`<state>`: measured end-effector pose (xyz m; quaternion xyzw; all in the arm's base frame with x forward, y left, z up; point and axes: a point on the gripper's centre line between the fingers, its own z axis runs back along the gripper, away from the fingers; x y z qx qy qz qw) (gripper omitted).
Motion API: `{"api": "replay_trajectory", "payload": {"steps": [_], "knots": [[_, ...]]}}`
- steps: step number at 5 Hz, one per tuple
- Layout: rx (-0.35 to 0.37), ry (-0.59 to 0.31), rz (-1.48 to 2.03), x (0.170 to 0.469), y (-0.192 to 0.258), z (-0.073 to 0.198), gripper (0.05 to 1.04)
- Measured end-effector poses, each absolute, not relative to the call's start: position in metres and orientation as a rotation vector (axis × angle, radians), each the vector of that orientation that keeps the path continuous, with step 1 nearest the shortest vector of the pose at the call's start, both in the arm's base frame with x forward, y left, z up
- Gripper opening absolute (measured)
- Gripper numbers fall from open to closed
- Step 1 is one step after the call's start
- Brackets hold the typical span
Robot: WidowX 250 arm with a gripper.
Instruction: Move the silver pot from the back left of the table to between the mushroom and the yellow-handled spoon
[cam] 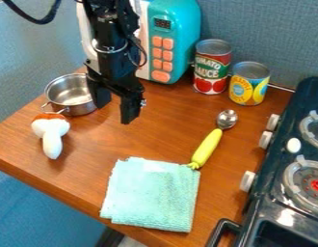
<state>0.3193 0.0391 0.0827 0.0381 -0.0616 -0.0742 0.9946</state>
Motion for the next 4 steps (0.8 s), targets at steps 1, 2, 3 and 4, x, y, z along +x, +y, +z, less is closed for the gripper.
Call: {"api": "replay_trajectory", "payload": {"steps": [1,2,3,4], "knots": [[0.069,-0.093,-0.151,0.317,0.039,0.074,1.001],[0.024,-0.113,-0.152,0.329,0.052,0.081,1.001],[-0.009,-0.153,-0.16,0.342,0.074,0.093,1.001],[0.005,-0.138,-0.148,0.353,0.088,0.094,1.001]]}}
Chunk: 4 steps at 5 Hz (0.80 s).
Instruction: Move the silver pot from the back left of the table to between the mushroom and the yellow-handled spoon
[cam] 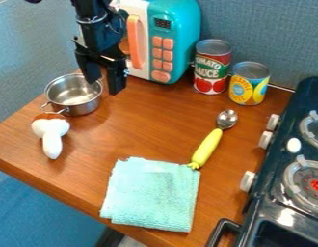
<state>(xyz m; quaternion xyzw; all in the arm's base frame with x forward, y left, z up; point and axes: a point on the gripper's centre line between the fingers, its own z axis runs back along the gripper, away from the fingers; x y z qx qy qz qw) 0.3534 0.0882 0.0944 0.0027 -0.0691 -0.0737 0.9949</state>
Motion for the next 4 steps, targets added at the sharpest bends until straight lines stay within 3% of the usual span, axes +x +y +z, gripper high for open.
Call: {"api": "replay_trajectory", "payload": {"steps": [3,4], "knots": [[0.1,-0.109,-0.036,0.368,0.132,0.09,1.001],[0.096,-0.097,-0.02,0.369,0.134,0.086,1.001]]}}
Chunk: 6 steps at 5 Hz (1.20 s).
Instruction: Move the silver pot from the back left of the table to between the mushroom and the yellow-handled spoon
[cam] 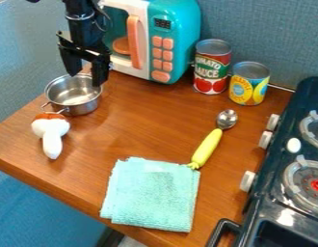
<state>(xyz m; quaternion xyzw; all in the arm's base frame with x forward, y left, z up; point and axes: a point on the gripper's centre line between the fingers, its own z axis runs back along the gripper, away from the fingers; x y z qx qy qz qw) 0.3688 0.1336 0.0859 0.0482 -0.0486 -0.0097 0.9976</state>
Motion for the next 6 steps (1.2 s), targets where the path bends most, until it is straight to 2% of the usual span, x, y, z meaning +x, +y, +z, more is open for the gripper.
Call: {"api": "replay_trajectory", "payload": {"steps": [2,5,6], "knots": [[0.056,-0.096,-0.015,0.373,0.128,0.074,1.001],[0.067,0.004,0.026,0.373,0.134,0.039,1.001],[0.061,0.018,0.032,0.373,0.134,0.032,0.936]]}}
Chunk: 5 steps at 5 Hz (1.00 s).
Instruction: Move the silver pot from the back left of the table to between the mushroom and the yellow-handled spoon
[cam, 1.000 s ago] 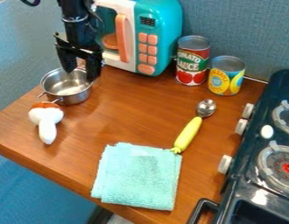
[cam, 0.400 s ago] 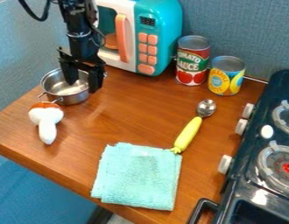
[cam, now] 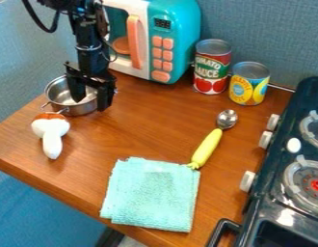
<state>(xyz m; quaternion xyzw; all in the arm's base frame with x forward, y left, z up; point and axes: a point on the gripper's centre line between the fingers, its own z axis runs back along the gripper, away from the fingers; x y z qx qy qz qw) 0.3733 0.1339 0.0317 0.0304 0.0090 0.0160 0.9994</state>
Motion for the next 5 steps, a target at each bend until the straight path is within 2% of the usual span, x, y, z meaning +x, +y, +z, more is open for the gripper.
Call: {"api": "replay_trajectory", "payload": {"steps": [2,3,4,5], "knots": [[0.055,-0.022,0.049,0.3788,0.1328,0.029,0.386],[0.052,-0.029,0.047,0.38,0.1318,0.0296,0.182],[0.052,-0.038,0.036,0.3812,0.1285,0.0307,0.112],[0.043,-0.05,0.027,0.3812,0.1233,0.0348,0.104]]}}
